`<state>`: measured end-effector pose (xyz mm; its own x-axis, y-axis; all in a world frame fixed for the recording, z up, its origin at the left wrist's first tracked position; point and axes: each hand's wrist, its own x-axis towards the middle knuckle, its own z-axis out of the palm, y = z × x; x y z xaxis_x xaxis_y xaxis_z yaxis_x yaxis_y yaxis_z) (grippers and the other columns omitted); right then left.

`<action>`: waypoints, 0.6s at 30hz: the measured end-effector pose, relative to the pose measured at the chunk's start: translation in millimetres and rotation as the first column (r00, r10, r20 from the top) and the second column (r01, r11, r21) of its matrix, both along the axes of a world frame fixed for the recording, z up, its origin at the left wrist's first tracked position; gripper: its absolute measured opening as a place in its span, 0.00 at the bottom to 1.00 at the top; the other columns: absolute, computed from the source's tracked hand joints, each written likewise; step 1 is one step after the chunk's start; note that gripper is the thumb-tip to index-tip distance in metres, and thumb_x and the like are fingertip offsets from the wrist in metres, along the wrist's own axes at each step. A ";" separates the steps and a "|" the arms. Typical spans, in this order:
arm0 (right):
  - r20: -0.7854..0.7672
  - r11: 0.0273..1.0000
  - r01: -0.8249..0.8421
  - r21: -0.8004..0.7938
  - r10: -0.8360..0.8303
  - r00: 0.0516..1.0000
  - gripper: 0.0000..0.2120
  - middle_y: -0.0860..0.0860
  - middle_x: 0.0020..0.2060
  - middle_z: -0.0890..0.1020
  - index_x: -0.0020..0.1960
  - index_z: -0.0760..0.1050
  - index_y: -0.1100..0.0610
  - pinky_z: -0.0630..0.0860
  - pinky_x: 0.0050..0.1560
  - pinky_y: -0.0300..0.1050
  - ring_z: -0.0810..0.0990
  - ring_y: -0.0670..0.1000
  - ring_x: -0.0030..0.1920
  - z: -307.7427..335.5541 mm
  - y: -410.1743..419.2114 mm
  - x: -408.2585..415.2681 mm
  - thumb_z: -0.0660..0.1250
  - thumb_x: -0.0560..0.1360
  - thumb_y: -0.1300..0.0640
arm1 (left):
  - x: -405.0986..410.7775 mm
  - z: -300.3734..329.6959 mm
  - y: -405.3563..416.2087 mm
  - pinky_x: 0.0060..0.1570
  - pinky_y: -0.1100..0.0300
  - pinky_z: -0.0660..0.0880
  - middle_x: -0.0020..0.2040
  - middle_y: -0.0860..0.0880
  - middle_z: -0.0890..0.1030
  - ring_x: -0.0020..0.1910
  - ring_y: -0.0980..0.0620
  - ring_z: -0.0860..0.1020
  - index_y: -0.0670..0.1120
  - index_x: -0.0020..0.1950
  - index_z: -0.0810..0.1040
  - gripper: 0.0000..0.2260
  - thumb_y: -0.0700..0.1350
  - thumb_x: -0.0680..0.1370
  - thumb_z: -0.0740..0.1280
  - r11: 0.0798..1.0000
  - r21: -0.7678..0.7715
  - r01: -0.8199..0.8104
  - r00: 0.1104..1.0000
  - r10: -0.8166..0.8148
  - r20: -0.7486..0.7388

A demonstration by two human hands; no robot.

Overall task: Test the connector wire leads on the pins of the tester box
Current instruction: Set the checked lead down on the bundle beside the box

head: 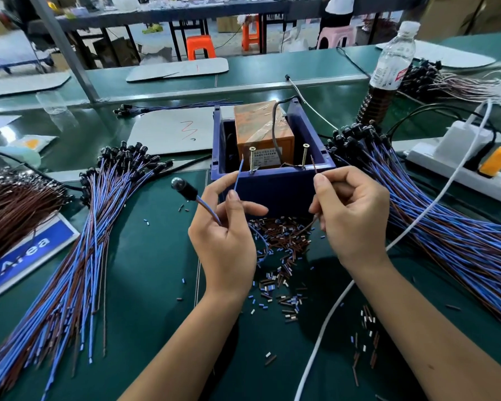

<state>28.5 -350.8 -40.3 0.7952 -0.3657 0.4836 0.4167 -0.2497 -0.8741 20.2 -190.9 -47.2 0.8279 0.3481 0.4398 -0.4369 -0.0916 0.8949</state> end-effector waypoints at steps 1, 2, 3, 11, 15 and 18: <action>0.000 1.000 -0.002 -0.008 0.002 1.000 0.08 0.51 0.28 0.82 0.43 0.79 0.55 0.71 0.29 0.36 0.77 0.47 0.24 0.6 0.1 -0.5 0.69 0.82 0.58 | -0.7 1.1 -0.5 0.26 0.62 0.65 0.35 0.50 0.85 0.22 0.57 0.67 0.49 0.61 0.79 0.09 0.41 0.86 0.62 1.000 -0.002 -0.003 1.000 0.003 0.003; 0.000 1.000 -0.006 -0.014 0.006 1.000 0.08 0.51 0.28 0.81 0.43 0.80 0.55 0.71 0.30 0.35 0.77 0.47 0.24 1.0 0.4 -1.2 0.69 0.81 0.58 | -1.5 2.1 -1.3 0.29 0.63 0.68 0.33 0.50 0.85 0.23 0.57 0.71 0.48 0.60 0.80 0.09 0.40 0.85 0.62 1.000 -0.005 -0.008 1.000 0.008 0.006; 0.001 1.000 -0.011 -0.019 0.011 1.000 0.08 0.50 0.28 0.81 0.43 0.80 0.56 0.71 0.31 0.35 0.77 0.47 0.25 1.4 0.8 -1.8 0.69 0.81 0.59 | -2.3 3.0 -2.1 0.31 0.63 0.69 0.32 0.50 0.84 0.25 0.57 0.73 0.48 0.58 0.80 0.09 0.38 0.85 0.62 1.000 -0.013 -0.012 1.000 0.012 0.006; 0.012 0.998 -0.017 -0.067 0.017 1.000 0.09 0.49 0.27 0.80 0.42 0.81 0.57 0.73 0.31 0.36 0.79 0.49 0.27 4.0 2.0 -3.9 0.69 0.81 0.62 | -1.4 6.6 -4.1 0.34 0.65 0.73 0.26 0.49 0.76 0.27 0.56 0.76 0.42 0.54 0.82 0.10 0.32 0.83 0.61 0.997 -0.076 -0.003 1.000 0.001 -0.021; 0.020 0.997 -0.021 -0.075 0.022 1.000 0.08 0.49 0.27 0.80 0.42 0.81 0.58 0.72 0.31 0.36 0.79 0.49 0.27 4.2 2.3 -3.8 0.69 0.81 0.62 | -1.3 7.4 -3.4 0.32 0.65 0.72 0.26 0.50 0.76 0.27 0.56 0.75 0.42 0.54 0.82 0.10 0.33 0.83 0.61 0.998 -0.070 -0.006 1.000 0.004 -0.027; 0.023 0.996 -0.025 -0.081 0.027 0.999 0.08 0.48 0.28 0.80 0.43 0.80 0.58 0.72 0.31 0.35 0.79 0.49 0.27 4.1 2.1 -4.0 0.69 0.81 0.63 | -1.6 7.8 -3.8 0.33 0.65 0.72 0.26 0.50 0.76 0.27 0.56 0.75 0.43 0.54 0.82 0.11 0.33 0.83 0.61 0.997 -0.079 -0.013 1.000 0.012 -0.014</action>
